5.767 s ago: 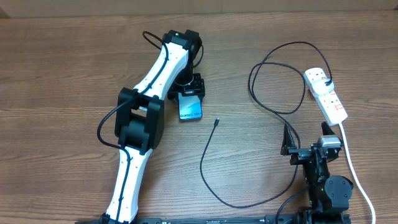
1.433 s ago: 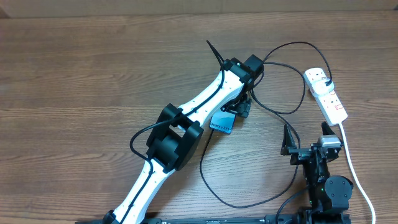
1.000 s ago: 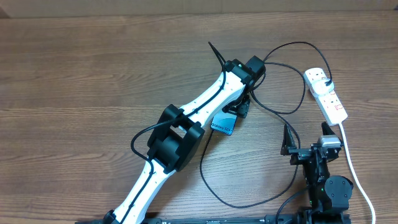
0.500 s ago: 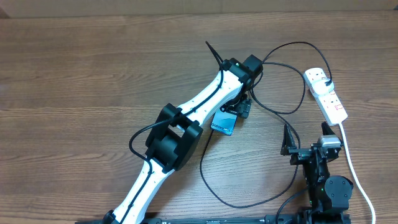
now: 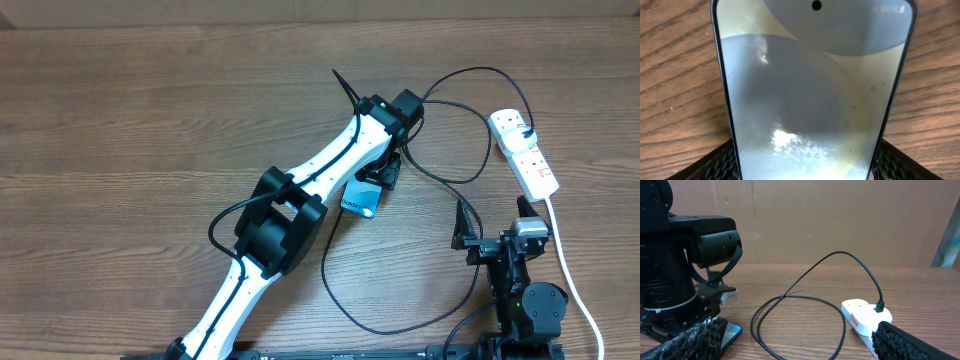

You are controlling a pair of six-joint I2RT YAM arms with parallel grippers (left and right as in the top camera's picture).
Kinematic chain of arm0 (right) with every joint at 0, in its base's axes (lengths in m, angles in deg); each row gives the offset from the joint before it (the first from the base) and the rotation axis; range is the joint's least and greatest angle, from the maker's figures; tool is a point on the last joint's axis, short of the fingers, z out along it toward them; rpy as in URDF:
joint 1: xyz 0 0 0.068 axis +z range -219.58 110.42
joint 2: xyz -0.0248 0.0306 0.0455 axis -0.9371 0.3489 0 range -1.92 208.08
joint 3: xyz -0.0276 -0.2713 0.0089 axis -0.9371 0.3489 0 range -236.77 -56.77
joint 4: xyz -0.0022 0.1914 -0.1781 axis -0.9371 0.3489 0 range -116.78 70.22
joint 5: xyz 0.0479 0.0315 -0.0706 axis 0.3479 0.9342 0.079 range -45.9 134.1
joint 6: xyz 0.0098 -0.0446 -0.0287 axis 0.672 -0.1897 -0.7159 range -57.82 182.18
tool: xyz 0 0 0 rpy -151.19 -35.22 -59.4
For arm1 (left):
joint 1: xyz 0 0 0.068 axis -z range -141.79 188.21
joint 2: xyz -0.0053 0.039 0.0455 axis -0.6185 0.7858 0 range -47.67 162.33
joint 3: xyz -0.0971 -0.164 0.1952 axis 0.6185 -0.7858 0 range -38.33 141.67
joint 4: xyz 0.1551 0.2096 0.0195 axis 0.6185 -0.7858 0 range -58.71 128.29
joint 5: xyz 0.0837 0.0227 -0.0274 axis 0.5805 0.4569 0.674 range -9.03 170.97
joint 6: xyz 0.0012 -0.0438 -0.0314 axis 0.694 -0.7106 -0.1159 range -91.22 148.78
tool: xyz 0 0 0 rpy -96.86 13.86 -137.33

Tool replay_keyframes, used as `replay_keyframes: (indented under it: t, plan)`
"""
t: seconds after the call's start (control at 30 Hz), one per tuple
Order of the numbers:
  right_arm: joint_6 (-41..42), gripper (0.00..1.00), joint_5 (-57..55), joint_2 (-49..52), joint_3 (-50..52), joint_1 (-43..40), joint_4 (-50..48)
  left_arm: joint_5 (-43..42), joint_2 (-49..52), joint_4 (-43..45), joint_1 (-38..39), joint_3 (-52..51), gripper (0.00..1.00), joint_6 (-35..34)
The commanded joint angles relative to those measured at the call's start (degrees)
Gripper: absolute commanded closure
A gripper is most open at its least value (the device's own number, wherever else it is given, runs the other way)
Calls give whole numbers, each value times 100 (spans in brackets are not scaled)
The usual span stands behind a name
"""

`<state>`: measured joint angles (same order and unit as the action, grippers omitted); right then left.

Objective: Plug charger to phone and switch on socket
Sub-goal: 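Carry the held phone up and left, away from the cable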

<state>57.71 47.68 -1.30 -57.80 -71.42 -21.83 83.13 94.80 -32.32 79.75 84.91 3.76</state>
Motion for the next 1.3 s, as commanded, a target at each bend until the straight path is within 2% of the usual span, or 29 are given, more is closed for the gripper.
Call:
replay_keyframes:
  t: [0.0,0.3,0.53,0.7,0.83,0.97,1.03,1.27]
  plan:
    - [11,0,-50,-46,57,20,-31,98,66,-238,-20,125,26,79]
    - [11,0,-50,-46,57,20,-31,-52,66,-1036,-251,1373,27,59]
    - [11,0,-50,-46,57,20,-31,-1023,66,-1471,-581,2094,26,61]
    - [11,0,-50,-46,57,20,-31,-2422,66,-1668,-973,2393,27,153]
    - [11,0,-50,-46,57,20,-31,-4579,66,-1707,-1609,2413,27,306]
    - [11,0,-52,-46,57,20,-31,-5764,66,-1725,-2050,2413,26,321]
    - [11,0,-50,-46,57,20,-31,-6679,66,-1720,-2361,2413,26,321]
    - [11,0,-50,-46,57,20,-31,-8421,66,-1720,-2957,2413,26,282]
